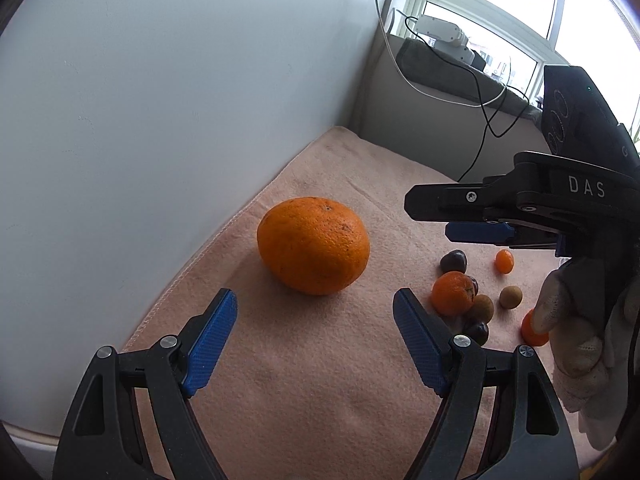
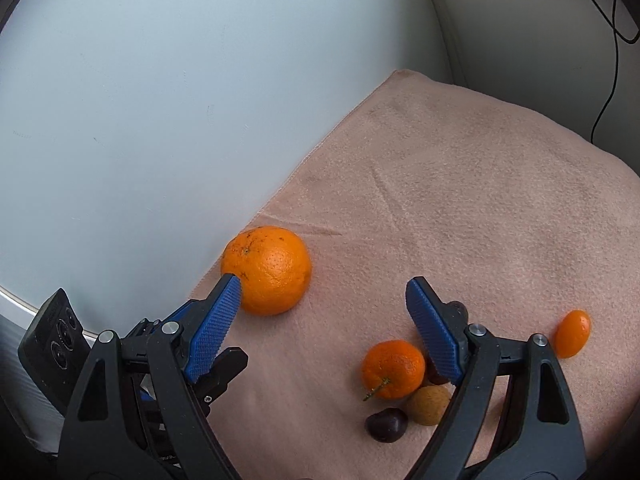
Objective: Organize fruits
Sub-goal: 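Move the right gripper to the second large orange and close on it, then lift the second orange with the right gripper and carry it to the plate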
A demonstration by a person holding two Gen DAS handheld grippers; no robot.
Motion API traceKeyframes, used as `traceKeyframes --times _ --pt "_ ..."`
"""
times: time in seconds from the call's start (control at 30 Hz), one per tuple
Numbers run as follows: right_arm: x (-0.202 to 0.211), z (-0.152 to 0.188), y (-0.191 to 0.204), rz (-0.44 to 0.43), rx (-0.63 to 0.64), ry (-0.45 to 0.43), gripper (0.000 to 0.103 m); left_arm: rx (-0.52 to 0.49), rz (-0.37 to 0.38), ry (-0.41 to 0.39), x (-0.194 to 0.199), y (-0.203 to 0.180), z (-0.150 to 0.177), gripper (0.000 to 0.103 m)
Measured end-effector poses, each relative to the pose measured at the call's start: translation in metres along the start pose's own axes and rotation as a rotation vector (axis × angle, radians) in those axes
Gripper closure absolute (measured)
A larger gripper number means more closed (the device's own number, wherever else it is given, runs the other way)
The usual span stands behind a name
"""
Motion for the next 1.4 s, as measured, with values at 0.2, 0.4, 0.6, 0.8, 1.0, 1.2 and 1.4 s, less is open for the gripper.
traceKeyframes --times 0.2,0.4,0.6,0.8,1.0,1.2,1.4 --pt "-0.018 -0.001 0.007 -0.017 0.015 0.04 0.016 0.011 0.006 0.016 -0.009 0.003 0.001 0.023" --pt "-0.031 -0.004 0.013 -0.059 0.02 0.077 0.016 0.027 0.015 0.024 -0.016 0.006 -0.001 0.023" --pt "-0.044 -0.008 0.017 -0.091 0.009 0.106 0.016 0.024 0.015 0.031 -0.023 0.006 -0.003 0.027" --pt "-0.059 -0.012 0.019 -0.114 -0.007 0.13 0.016 0.032 0.028 0.037 -0.029 0.008 -0.004 0.032" --pt "-0.069 -0.012 0.021 -0.126 -0.017 0.157 0.024 0.039 0.041 0.045 -0.034 0.009 -0.005 0.035" --pt "-0.073 -0.011 0.023 -0.153 -0.024 0.176 0.033 0.05 0.066 0.052 -0.038 0.006 -0.005 0.043" --pt "-0.077 -0.002 0.037 -0.139 0.001 0.166 0.034 0.046 0.07 0.048 -0.039 0.001 -0.006 0.045"
Point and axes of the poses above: each gripper's, at about its wrist camera, not at the fingertips, and x roughly against the way its jaws point, y to its left, z to its underside, the point moved 3 cm from there along -x, roughly the way its jaws point, and after that the axes turned 9 degrees about -x, right-handed, at the moved point
